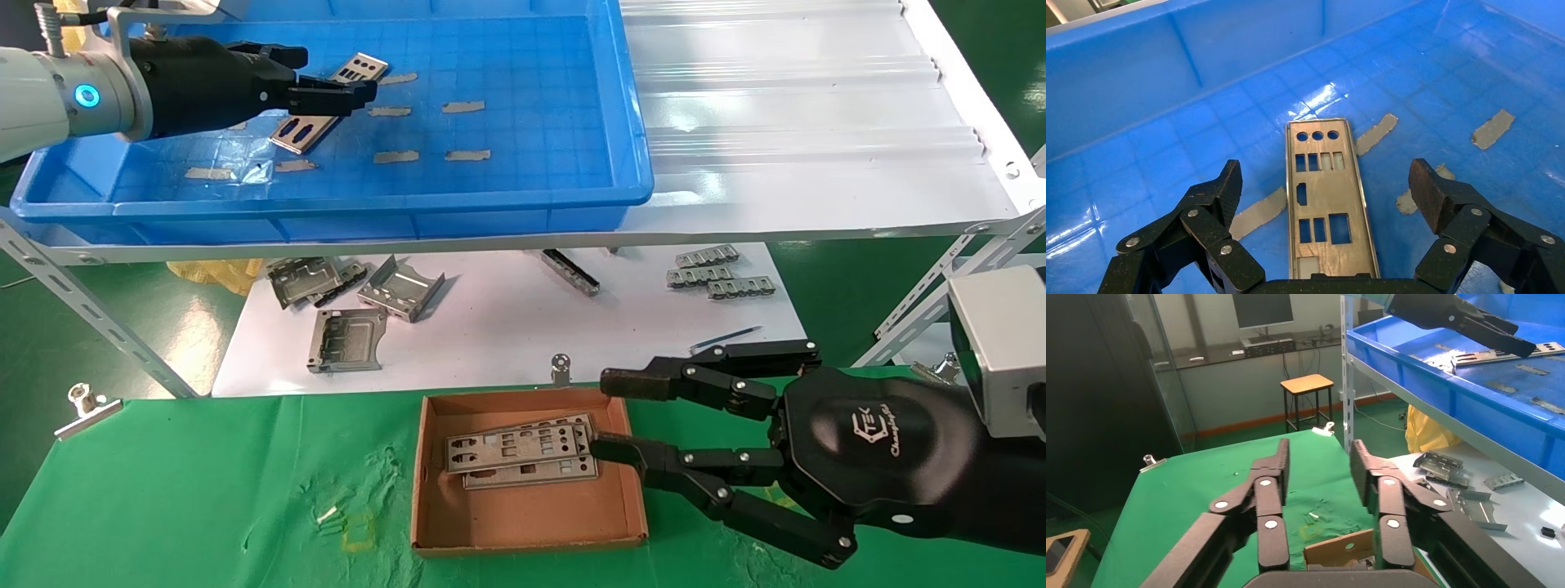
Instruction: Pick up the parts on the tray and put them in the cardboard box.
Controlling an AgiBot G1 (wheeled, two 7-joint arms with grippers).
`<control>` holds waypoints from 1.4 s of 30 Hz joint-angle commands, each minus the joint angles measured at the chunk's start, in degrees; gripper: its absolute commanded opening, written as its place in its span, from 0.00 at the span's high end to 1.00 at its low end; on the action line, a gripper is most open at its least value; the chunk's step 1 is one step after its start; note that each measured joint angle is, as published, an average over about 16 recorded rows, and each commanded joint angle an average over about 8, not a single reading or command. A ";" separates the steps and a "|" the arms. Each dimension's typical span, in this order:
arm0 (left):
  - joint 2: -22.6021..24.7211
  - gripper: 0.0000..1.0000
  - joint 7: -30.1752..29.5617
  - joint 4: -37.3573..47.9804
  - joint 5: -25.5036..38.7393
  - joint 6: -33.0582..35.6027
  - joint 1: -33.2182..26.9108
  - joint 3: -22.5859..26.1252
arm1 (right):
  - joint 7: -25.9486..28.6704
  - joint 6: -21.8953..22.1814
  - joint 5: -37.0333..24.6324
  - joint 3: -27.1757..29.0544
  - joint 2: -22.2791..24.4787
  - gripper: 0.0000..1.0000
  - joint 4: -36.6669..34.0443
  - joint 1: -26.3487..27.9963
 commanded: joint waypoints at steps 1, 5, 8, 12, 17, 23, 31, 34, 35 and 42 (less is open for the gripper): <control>-0.12 1.00 0.15 0.18 -0.17 0.38 -0.05 -0.12 | 0.00 0.00 0.00 0.00 0.00 0.00 0.00 0.00; -0.23 1.00 0.47 0.42 -0.21 0.88 -0.15 -0.14 | 0.00 0.00 0.00 0.00 0.00 0.00 0.00 0.00; -0.16 1.00 0.62 0.66 0.00 1.00 -0.21 0.01 | 0.00 0.00 0.00 0.00 0.00 0.00 0.00 0.00; 0.14 1.00 0.65 1.03 0.45 0.65 -0.23 0.32 | 0.00 0.00 0.00 0.00 0.00 0.00 0.00 0.00; 0.57 1.00 0.61 1.33 0.85 -0.09 -0.23 0.60 | 0.00 0.00 0.00 0.00 0.00 0.00 0.00 0.00; 0.86 1.00 0.73 1.41 1.10 -0.36 -0.14 0.78 | 0.00 0.00 0.00 0.00 0.00 0.00 0.00 0.00; 0.77 1.00 1.24 1.03 0.78 -0.26 -0.20 0.55 | 0.00 0.00 0.00 0.00 0.00 0.00 0.00 0.00; 0.35 1.00 1.92 0.34 0.41 1.12 -0.72 0.30 | 0.00 0.00 0.00 0.00 0.00 0.00 0.00 0.00; 0.12 1.00 2.19 0.04 0.21 1.89 -1.00 0.16 | 0.00 0.00 0.00 0.00 0.00 0.00 0.00 0.00; -2.51 1.00 4.01 -2.23 -2.18 11.48 -3.49 -1.37 | 0.00 0.00 0.00 0.00 0.00 0.00 0.00 0.00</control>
